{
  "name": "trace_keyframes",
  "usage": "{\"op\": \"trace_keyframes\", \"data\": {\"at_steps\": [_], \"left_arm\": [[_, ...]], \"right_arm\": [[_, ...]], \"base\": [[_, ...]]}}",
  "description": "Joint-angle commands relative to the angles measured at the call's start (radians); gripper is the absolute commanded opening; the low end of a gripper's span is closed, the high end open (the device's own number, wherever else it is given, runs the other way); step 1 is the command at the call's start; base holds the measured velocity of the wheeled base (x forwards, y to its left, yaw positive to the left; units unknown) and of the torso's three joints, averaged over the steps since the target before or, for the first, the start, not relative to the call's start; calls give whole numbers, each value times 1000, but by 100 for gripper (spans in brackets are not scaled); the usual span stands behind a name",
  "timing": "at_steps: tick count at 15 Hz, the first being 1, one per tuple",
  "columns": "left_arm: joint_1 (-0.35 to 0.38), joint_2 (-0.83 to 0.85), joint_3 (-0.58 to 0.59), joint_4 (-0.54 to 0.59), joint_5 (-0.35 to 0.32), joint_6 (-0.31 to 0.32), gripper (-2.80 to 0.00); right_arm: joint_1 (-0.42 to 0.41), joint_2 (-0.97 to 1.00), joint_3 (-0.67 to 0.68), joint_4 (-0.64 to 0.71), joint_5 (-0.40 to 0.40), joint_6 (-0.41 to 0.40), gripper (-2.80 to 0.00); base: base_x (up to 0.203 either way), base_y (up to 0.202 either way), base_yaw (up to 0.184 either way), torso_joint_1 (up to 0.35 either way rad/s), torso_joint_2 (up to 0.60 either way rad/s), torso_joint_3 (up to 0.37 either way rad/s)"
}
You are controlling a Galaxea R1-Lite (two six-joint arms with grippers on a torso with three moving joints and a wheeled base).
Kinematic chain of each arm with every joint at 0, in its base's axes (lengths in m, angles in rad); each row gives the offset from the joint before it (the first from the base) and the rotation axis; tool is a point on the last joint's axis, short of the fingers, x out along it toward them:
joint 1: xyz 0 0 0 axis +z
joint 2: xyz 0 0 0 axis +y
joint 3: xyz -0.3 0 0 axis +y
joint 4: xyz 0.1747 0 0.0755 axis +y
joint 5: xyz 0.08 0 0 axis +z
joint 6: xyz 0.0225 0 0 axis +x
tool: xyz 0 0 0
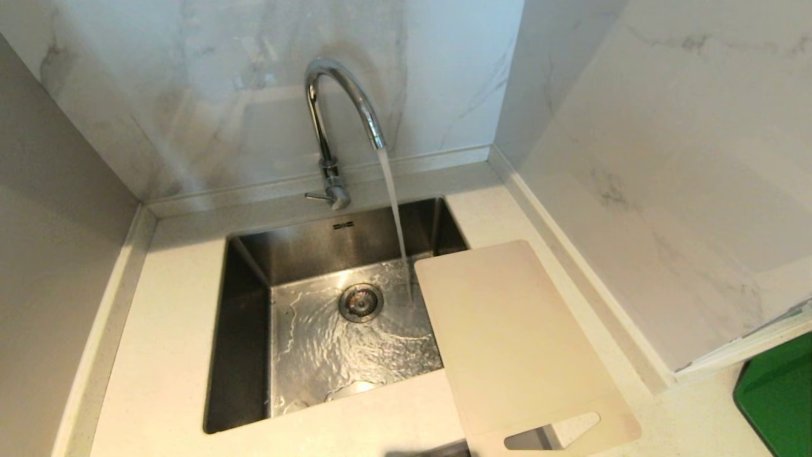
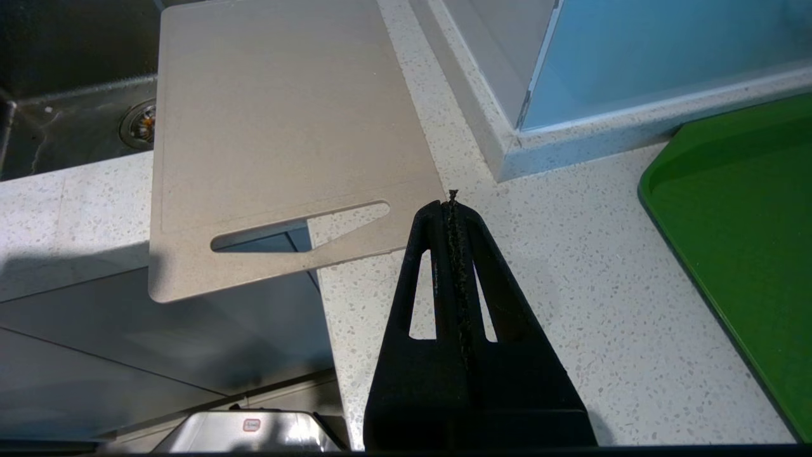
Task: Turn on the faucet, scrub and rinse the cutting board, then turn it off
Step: Pick up the cutting board
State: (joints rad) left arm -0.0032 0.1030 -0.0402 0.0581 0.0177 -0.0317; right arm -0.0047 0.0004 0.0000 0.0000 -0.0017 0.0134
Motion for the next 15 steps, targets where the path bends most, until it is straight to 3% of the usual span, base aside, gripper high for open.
{"op": "trace_keyframes", "data": {"at_steps": [1,5,8,15], "left_arm": [[-1,-91,1,0,1,1,-280],[-1,-106,2,-3,1,-2,-280],[0,-106,40,-110,-1,23,-280],[-1,-106,42,-96,-5,7,-280]], "right_arm": [[0,0,2,0,0,0,-280],[0,0,2,0,0,0,-280],[0,0,2,0,0,0,-280],[0,0,2,0,0,0,-280]], "base": [[0,0,0,0,0,0],[0,0,0,0,0,0],[0,0,0,0,0,0],[0,0,0,0,0,0]]}}
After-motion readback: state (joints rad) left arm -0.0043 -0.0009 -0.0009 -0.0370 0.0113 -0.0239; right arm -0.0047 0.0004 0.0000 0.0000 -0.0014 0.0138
